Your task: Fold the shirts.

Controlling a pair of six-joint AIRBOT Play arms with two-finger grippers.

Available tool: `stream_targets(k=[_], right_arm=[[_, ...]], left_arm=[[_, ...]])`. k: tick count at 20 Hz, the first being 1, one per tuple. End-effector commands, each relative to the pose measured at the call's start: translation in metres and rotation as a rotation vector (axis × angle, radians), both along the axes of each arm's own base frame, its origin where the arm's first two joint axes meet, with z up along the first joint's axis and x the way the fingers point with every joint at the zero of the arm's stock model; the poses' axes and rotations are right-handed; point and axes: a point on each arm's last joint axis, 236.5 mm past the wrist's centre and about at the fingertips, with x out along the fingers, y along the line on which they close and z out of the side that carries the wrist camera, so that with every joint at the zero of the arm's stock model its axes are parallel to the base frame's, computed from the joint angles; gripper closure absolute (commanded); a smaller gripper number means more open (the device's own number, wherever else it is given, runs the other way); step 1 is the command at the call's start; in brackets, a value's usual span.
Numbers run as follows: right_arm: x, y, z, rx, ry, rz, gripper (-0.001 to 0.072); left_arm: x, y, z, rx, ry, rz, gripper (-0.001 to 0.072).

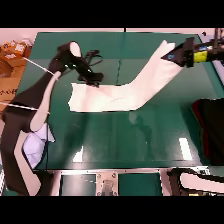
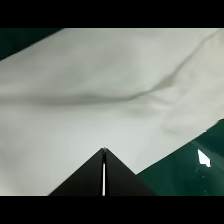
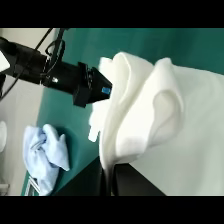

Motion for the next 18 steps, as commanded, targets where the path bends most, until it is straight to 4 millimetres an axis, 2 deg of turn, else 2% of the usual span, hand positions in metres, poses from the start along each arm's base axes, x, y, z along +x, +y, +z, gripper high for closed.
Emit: stream_targets(k=[1,3,5,8,10,11,12,13,14,15,16,17,18], right_arm=[[0.01,0.083,-0.003,0.053,-0.036,0.039,0.0695],[0.013,0.145,-0.022,0.074,-0.032,0.071,0.0696],[0.018,0.207,-0.053,0.082,-0.034,0.077,0.0696],[0.028,0.289,-0.128,0.072,-0.03,0.014,0.0695],[0.032,0.331,-0.182,0.088,-0.003,-0.074,0.0694],[0.034,0.347,-0.204,0.104,0.021,-0.123,0.0618],[0.031,0.359,-0.215,0.128,0.062,-0.133,0.0505],[0.028,0.366,-0.217,0.141,0.082,-0.114,0.0494],[0.027,0.367,-0.21,0.137,0.058,-0.08,0.0492],[0.028,0.365,-0.199,0.133,0.027,-0.036,0.0437],[0.03,0.355,-0.186,0.131,0.003,0.01,0.0258],[0.033,0.341,-0.172,0.134,-0.007,0.054,0.0179],[0.037,0.322,-0.159,0.148,0.011,0.076,0.0225]], left_arm=[[0.012,0.117,0.021,0.209,0.009,0.175,0.0685],[0.019,0.155,0.032,0.223,-0.008,0.248,0.0685],[0.021,0.185,0.038,0.224,-0.009,0.29,0.0684],[0.018,0.219,0.037,0.232,0.008,0.313,0.0684],[0.019,0.236,0.037,0.234,0.007,0.335,0.0684],[0.019,0.243,0.037,0.235,0.008,0.34,0.0684],[0.019,0.248,0.037,0.235,0.006,0.346,0.0684],[0.019,0.253,0.038,0.235,0.006,0.355,0.0685],[0.019,0.258,0.037,0.235,0.007,0.362,0.0684],[0.019,0.261,0.038,0.236,0.004,0.36,0.0684],[0.019,0.261,0.038,0.235,0.001,0.353,0.0684],[0.019,0.261,0.038,0.235,0.001,0.352,0.0684],[0.019,0.261,0.038,0.235,0.001,0.351,0.0684]])
